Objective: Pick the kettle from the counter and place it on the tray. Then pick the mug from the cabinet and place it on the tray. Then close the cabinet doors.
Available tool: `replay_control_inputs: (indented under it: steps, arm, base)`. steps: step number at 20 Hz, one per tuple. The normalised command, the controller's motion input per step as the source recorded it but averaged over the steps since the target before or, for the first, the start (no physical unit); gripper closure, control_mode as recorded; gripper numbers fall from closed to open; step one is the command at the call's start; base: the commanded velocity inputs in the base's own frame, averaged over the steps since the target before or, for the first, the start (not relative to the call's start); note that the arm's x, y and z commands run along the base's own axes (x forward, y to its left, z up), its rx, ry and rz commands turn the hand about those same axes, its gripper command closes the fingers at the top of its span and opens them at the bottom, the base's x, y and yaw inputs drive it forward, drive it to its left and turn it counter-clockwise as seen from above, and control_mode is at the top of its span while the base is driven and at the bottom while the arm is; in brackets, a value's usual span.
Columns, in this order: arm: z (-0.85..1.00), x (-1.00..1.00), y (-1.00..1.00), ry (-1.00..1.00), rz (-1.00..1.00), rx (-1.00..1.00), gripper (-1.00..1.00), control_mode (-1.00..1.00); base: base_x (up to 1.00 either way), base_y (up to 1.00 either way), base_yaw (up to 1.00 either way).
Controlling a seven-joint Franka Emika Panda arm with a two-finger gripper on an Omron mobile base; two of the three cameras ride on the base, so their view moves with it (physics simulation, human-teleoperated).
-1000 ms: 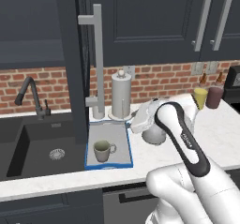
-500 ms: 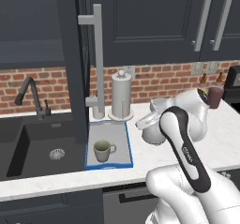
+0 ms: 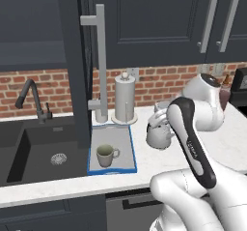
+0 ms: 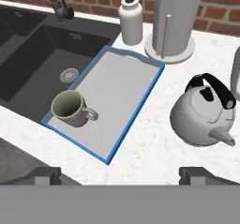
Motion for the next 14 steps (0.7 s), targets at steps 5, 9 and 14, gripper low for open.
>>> replay_control_inputs:
  steps: [5, 9, 14]
  arm:
    - [0.01, -0.16, -0.35, 0.17, -0.11, -0.13, -1.0, -1.0]
    - [-0.02, -0.1, -0.23, 0.01, 0.0, -0.06, -1.0, -1.0]
    - [-0.14, -0.06, -0.12, -0.01, 0.01, 0.0, -1.0, -1.0]
  base:
    - [0.0, 0.0, 0.0]
    - [0.0, 0.0, 0.0]
    - [0.0, 0.0, 0.0]
